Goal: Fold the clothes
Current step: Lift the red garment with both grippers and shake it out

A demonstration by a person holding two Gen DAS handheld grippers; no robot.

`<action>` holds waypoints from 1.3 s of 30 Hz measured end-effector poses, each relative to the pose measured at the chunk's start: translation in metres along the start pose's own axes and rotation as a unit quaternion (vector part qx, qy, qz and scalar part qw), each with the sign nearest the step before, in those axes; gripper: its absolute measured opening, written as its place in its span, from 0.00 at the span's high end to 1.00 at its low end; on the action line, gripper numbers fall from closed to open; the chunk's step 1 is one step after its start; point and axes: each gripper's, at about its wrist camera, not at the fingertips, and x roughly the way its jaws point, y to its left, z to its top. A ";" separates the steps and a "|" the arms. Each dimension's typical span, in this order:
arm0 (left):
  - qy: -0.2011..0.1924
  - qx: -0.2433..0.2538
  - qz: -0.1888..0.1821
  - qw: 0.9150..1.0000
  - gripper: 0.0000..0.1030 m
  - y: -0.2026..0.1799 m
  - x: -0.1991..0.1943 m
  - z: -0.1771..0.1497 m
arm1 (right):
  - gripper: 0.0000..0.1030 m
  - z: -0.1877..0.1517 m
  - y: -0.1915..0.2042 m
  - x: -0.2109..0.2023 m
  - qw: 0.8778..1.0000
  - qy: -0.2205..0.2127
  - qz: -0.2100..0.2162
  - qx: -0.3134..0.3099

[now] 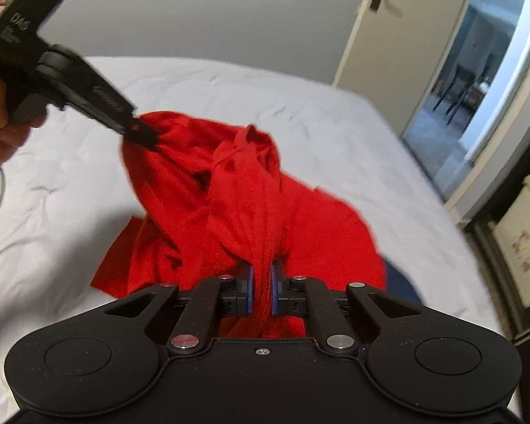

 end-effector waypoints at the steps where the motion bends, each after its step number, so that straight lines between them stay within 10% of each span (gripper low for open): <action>1: -0.005 0.001 0.007 1.000 0.95 0.003 -0.011 0.002 | 0.93 0.003 -0.001 -0.008 1.000 -0.007 -0.009 -0.002; 15: -0.103 -0.009 0.132 0.986 0.95 0.058 -0.221 0.006 | 0.93 0.047 -0.013 -0.142 0.991 -0.098 -0.089 0.010; 22: -0.143 -0.037 0.154 0.977 0.95 0.076 -0.322 -0.023 | 0.93 0.063 -0.009 -0.158 0.991 -0.076 -0.112 0.006; 39: -0.179 -0.003 0.162 0.970 1.00 0.055 -0.438 -0.090 | 0.52 0.054 0.149 -0.190 0.992 -0.056 0.069 -0.085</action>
